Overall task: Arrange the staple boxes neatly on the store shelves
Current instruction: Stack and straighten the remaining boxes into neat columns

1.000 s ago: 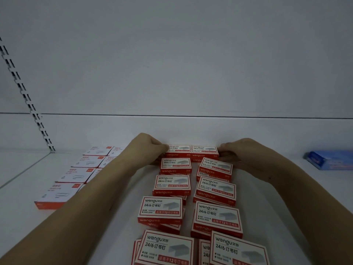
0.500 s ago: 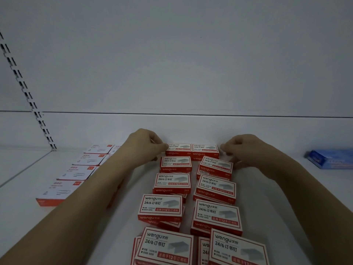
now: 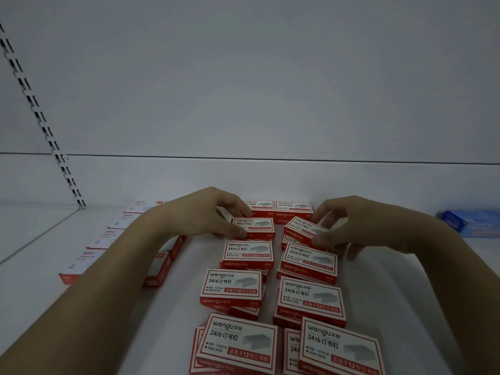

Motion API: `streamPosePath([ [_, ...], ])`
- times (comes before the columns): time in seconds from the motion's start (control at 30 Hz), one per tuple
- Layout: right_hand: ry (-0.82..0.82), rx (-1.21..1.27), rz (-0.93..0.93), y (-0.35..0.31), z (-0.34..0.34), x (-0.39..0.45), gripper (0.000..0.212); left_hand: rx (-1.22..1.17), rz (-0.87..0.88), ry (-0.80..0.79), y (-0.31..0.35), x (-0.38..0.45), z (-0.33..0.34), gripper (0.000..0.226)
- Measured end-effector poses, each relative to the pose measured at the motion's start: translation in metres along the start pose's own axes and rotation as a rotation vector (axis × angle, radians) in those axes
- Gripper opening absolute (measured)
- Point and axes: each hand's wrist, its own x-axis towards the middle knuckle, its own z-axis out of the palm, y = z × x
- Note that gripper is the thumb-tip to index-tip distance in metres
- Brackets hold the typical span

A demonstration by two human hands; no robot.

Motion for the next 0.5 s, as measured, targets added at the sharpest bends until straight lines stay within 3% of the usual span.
streamPosePath([
  [0.13,0.002,0.028,-0.068,0.006,0.0,0.005,0.03,0.077,0.046,-0.017,-0.005,0.001,-0.001,0.037],
  [0.3,-0.028,-0.066,-0.126,0.009,0.002,0.009,0.042,0.116,0.075,-0.005,-0.007,0.0,0.0,0.04],
  [0.5,0.078,-0.195,-0.177,0.008,0.007,0.015,0.042,0.194,0.075,0.088,-0.006,0.005,0.006,0.039],
])
